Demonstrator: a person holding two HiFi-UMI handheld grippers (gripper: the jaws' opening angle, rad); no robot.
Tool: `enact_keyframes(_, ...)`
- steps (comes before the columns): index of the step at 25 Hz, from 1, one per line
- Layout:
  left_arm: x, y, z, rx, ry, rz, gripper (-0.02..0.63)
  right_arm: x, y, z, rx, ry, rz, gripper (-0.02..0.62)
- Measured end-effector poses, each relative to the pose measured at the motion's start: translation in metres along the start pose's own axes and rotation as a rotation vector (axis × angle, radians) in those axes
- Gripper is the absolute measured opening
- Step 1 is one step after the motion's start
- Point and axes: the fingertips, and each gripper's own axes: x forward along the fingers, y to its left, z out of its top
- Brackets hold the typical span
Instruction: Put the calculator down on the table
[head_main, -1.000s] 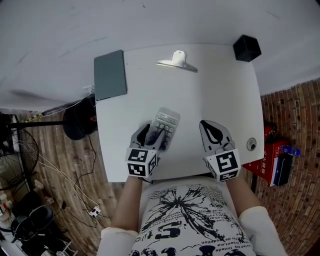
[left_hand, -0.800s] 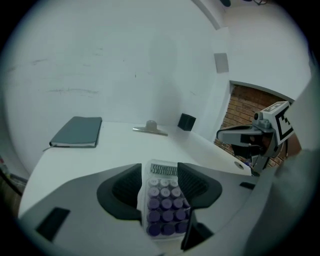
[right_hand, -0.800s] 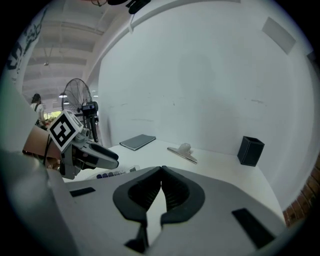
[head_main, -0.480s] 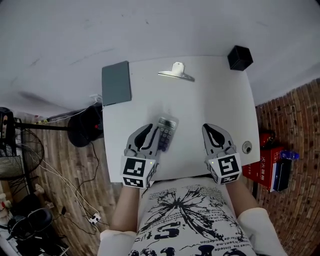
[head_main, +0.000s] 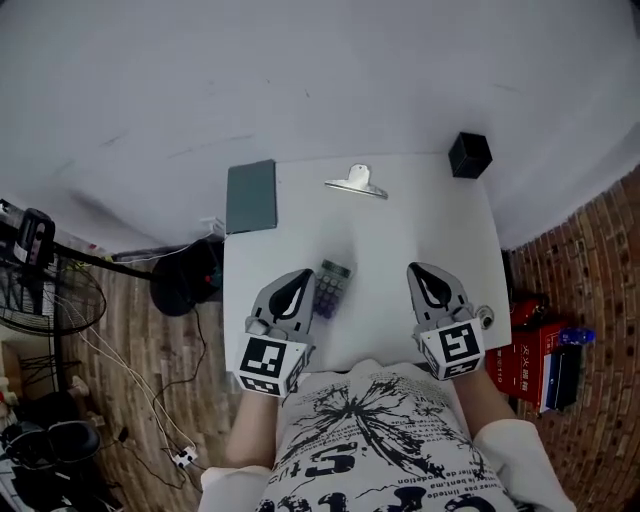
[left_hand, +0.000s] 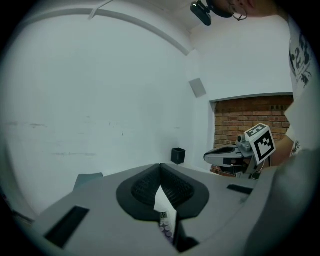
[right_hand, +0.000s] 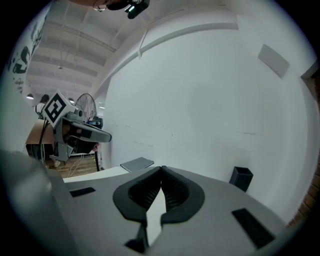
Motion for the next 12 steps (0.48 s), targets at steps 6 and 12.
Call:
enact_keyframes(6, -0.013, -0.012, 0.012, 0.019, -0.033, -0.010, 0.014, -0.014, 0.000, 0.018, 0.010, -0.048, 0.023, 0.014)
enact_keyframes(12, -0.016, -0.026, 0.014, 0.019, -0.038, -0.020, 0.014, -0.027, 0.007, 0.020, 0.006, -0.057, 0.056, 0.012)
